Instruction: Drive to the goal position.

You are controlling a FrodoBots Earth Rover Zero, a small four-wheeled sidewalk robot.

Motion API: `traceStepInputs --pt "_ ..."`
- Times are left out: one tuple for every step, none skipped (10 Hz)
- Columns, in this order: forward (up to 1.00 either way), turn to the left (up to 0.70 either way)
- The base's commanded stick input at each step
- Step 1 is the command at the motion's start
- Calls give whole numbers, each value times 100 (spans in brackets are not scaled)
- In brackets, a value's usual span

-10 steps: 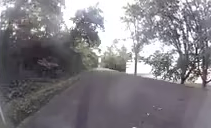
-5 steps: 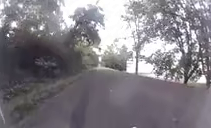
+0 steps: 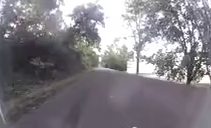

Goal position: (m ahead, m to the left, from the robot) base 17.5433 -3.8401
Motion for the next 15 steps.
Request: traceStepInputs --pt "70 30" --pt "70 20" --pt "70 9" --pt "70 0" --pt "70 0" --pt "70 0" --pt "70 0" --pt "70 0" --pt "70 0" --pt "70 0" --pt "70 0" --pt "70 0" --pt "70 0" --pt "70 0" --pt "70 0"
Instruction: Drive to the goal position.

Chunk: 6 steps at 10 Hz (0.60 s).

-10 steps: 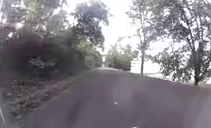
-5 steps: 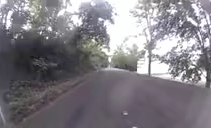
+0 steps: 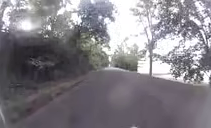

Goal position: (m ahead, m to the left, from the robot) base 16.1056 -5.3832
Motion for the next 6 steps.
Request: traceStepInputs --pt "70 0" --pt "70 0" --pt "70 -11" --pt "70 -33" --pt "70 -15" --pt "70 0"
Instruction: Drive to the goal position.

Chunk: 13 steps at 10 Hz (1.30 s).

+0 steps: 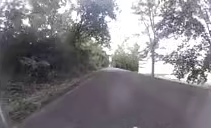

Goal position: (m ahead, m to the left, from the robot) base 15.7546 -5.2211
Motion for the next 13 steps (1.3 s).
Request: traceStepInputs --pt "70 0" --pt "70 0" --pt "70 0" --pt "70 0" --pt "70 0" --pt "70 0" --pt "70 0" --pt "70 0" --pt "70 0" --pt "70 0" --pt "70 0" --pt "70 0" --pt "70 0"
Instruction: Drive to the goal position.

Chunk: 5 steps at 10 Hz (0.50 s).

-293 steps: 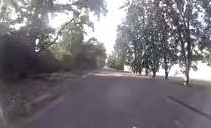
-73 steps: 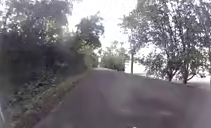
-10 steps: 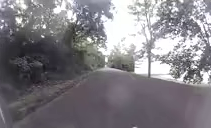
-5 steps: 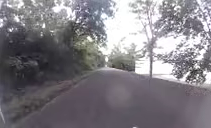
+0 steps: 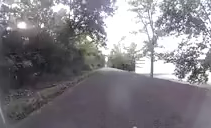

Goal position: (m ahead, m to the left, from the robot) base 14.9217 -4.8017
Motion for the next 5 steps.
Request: traceStepInputs --pt "70 0" --pt "70 0" --pt "70 0" --pt "70 0" --pt "70 0"
